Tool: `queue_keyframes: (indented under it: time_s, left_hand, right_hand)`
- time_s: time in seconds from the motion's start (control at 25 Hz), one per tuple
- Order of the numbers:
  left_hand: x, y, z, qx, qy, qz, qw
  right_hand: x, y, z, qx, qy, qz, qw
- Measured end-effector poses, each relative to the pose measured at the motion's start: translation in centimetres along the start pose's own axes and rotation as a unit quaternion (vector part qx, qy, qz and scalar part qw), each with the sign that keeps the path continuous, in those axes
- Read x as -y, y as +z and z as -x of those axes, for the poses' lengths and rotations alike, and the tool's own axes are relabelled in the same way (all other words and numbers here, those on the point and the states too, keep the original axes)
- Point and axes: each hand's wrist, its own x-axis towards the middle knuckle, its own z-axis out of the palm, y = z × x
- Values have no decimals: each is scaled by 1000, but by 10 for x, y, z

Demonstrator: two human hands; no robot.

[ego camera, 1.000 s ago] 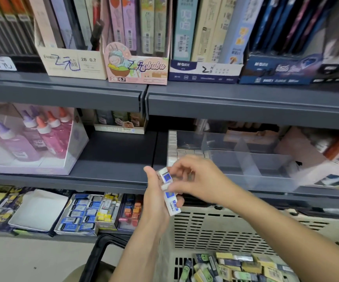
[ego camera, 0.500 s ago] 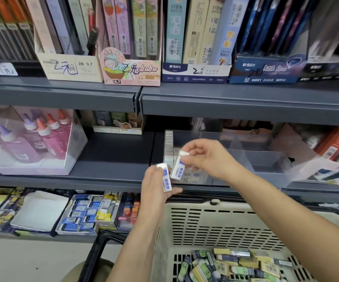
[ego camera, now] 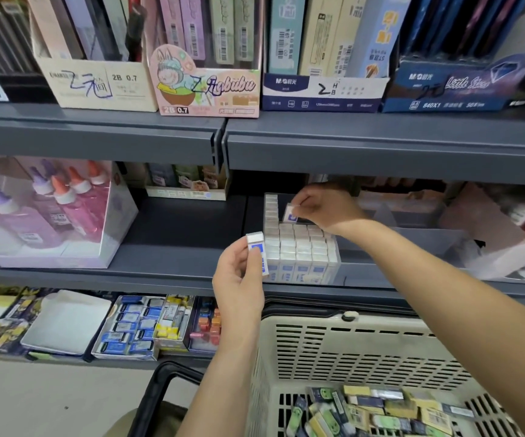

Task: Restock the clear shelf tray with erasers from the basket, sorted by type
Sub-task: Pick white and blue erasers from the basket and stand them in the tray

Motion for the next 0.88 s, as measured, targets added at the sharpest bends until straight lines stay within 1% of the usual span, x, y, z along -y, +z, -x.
queue_keyframes:
  time_s: [0.08,0.28,0.36,0.4,0.48,0.52,0.6,0.68,0.72,0.8,0.88]
  left_hand:
    - [1,-2,0,0,4,5,1000]
    - [1,-2,0,-1,3,23,1000]
    - [2,-2,1,1,5,21,1000]
    - [2,-2,2,2,8,20,1000]
    - [2,-3,2,3,8,21,1000]
    - [2,-3,2,5,9,19,1000]
    - [1,-3,2,20,14,4,1000]
    - [-1,-1,3,36,22,-1,999]
    - [-1,0,3,41,28,-5,999]
    - [1,1,3,45,36,-35,998]
    - [5,1,2,52,29,-98,993]
  right_hand:
    - [-1,6,-4,12,-12,0,1000]
    - [-2,15,-9,74,-29,88,993]
    - [3,13,-3,67,-29,98,993]
    - [8,11,2,39,-35,96,994]
    - [19,7,18,-12,-50,40,998]
    - [25,5,27,-8,-61,-8,998]
    - [36,2,47,53,-87,-91,991]
    - [40,-1,59,113,-90,-125,982]
    - [39,-4,60,121,-83,-136,980]
    - [35,-15,54,99,-54,-157,981]
    - [27,-27,42,61,-10,-175,983]
